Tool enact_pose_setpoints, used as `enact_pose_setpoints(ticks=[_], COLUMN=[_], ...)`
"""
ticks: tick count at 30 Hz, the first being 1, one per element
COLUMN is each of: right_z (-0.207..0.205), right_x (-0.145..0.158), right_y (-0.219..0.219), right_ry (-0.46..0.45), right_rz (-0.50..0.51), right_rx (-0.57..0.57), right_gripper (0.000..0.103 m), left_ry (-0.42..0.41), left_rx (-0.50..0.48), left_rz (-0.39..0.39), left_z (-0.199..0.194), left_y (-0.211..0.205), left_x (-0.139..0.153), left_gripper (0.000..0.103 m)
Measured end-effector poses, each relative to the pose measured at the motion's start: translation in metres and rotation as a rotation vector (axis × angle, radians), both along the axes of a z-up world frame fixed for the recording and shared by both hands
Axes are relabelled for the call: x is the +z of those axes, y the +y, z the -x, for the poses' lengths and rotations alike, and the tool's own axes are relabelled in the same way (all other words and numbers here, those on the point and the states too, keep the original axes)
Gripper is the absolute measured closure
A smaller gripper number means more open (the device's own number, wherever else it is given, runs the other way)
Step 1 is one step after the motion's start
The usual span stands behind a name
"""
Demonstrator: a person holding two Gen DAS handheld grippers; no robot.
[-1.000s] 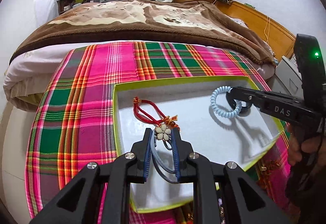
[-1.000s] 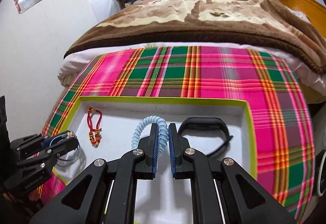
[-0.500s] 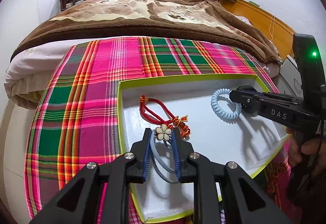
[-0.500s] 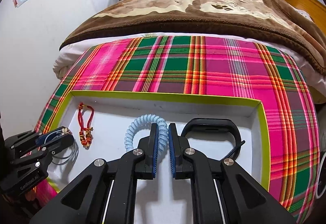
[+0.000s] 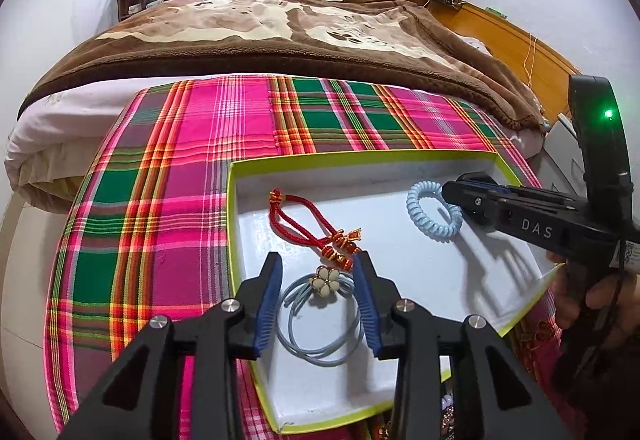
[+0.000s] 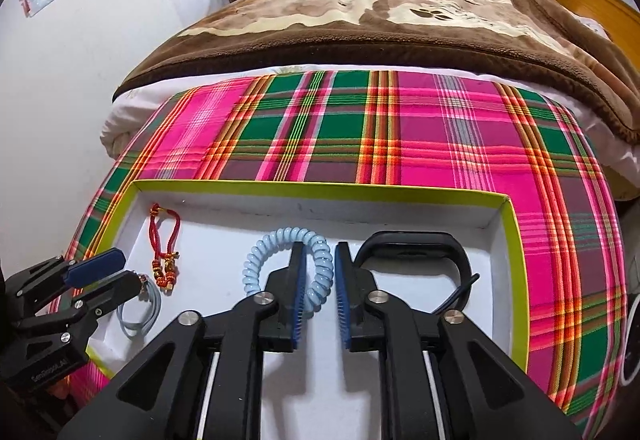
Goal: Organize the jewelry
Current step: 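Carry both items into the box lid and open both tools, then withdraw both tools from the box lid back to the jewelry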
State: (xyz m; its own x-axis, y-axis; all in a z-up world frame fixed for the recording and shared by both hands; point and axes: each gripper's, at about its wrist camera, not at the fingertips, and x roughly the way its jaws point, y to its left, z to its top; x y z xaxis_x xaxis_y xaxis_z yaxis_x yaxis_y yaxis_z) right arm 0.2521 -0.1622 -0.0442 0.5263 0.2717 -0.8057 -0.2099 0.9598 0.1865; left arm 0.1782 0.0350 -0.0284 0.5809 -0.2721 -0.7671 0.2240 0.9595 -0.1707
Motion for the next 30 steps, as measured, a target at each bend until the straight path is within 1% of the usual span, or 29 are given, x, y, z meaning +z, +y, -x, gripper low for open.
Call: enact_pose_setpoints(ticks=[2, 4, 6, 8, 12, 21, 25, 30], right_z=[0.002, 0.004, 0.008, 0.013, 0.026, 0.075, 0.097, 0.128], right_x=[0.001, 0.003, 0.006, 0.009, 0.017, 0.040, 0.042, 0.033], right_y=[0.000, 0.000, 0.001, 0.000, 0.000, -0.013, -0.015, -0.013], right_ry=[0.000, -0.006, -0.013, -0.020, -0.036, -0.103, -0.117, -0.111], right_rz=[-0.011, -0.018, -0.028, -0.038, -0.052, -0.089, -0.106, -0.139], right_rx=[-0.001, 0.003, 0.008, 0.009, 0.016, 0.021, 0.030, 0.063], right_gripper=[0.081, 0.077, 0.070, 0.067, 0.067, 0.067, 0.067, 0.067], left_ry=[-0.005, -0.007, -0.014, -0.032, -0.050, -0.095, -0.101, -0.106], left_rx=[-0.004, -0.007, -0.002, -0.001, -0.022, 0.018, 0.040, 0.050], left_rz=[-0.002, 0.006, 0.010, 0.007, 0.034, 0.069, 0.087, 0.100], left_z=[0.002, 0.004, 0.008, 0.014, 0.029, 0.066, 0.081, 0.098], left_y=[-0.001, -0.001, 0.000, 0.000, 0.000, 0.008, 0.014, 0.018], left_x=[0.001, 0.004, 0.006, 0.011, 0.020, 0.034, 0.035, 0.032], left_gripper=[0.061, 0.061, 0.060, 0.059, 0.056, 0.055, 0.055, 0.054])
